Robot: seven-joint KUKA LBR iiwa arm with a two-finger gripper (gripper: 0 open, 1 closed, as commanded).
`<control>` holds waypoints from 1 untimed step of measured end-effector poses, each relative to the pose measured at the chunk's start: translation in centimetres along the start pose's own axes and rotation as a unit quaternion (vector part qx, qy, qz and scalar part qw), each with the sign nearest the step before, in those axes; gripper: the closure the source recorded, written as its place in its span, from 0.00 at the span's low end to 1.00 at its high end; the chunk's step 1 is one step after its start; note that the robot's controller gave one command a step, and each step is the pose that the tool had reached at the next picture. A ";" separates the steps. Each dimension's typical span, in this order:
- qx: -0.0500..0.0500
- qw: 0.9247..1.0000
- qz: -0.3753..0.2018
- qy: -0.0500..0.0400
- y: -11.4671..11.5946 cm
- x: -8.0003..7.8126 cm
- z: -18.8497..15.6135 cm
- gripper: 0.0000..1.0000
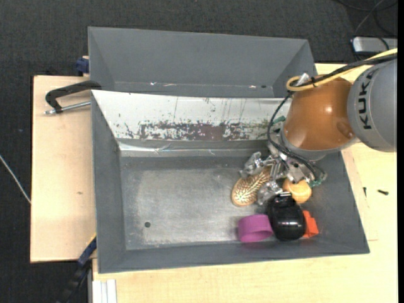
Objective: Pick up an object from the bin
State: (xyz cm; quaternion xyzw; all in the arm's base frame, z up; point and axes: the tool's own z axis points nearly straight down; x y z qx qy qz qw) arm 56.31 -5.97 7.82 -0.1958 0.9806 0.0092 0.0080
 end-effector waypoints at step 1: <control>0.000 1.000 -0.001 0.003 0.2 0.1 -0.8 1.00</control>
Offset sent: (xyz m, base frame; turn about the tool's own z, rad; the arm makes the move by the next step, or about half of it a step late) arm 0.0000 0.0000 0.0048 -0.0002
